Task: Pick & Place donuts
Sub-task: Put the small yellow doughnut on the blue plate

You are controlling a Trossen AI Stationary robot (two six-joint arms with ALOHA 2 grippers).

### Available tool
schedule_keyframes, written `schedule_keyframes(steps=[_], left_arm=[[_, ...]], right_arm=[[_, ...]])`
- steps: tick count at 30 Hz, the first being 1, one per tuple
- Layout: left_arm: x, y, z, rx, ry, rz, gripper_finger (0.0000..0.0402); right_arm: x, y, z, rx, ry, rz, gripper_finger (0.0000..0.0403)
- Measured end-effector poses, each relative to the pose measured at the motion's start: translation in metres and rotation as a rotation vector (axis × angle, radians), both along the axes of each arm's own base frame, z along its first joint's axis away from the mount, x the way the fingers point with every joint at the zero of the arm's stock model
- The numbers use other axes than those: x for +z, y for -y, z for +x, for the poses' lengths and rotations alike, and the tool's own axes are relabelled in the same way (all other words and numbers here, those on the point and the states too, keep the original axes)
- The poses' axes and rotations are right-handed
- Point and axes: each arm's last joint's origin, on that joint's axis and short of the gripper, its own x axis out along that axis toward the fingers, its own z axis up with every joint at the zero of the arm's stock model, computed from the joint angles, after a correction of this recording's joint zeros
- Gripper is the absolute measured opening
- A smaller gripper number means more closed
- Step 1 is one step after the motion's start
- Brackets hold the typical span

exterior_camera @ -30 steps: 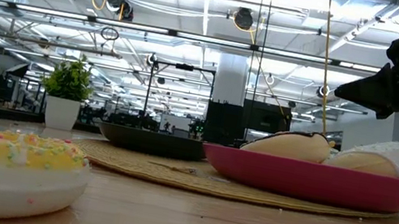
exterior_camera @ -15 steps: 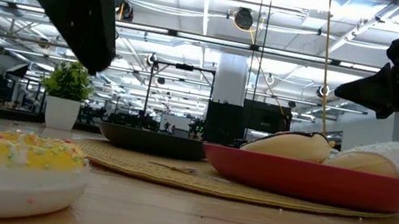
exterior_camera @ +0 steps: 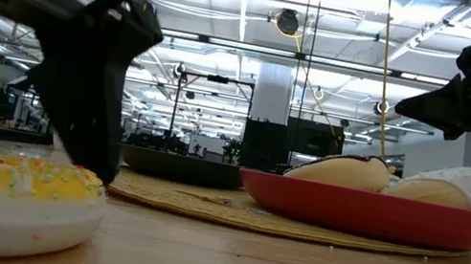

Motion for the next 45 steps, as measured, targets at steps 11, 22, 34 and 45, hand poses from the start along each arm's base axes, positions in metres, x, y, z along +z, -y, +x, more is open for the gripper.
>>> schedule_keyframes(steps=[11,22,34,45], left_arm=[[-0.007,0.0046,0.0011,0.028,0.007,-0.035,0.0351],[-0.0075,0.0098,-0.0044,0.014,-0.008,-0.037,0.0346],[-0.0075,0.0088,-0.0029,0.044,-0.007,-0.061,0.0236],[-0.0075,0.0089,-0.0026,0.047,-0.004,-0.063,0.0233]], right_arm=[[0.0,0.0,0.0,0.0,0.0,0.0,0.0055],[0.0002,0.0,0.0,0.0,0.001,0.0,0.0055],[0.0003,0.0,0.0,0.0,0.001,0.0,0.0055],[0.0003,0.0,0.0,0.0,0.001,0.0,0.0055]])
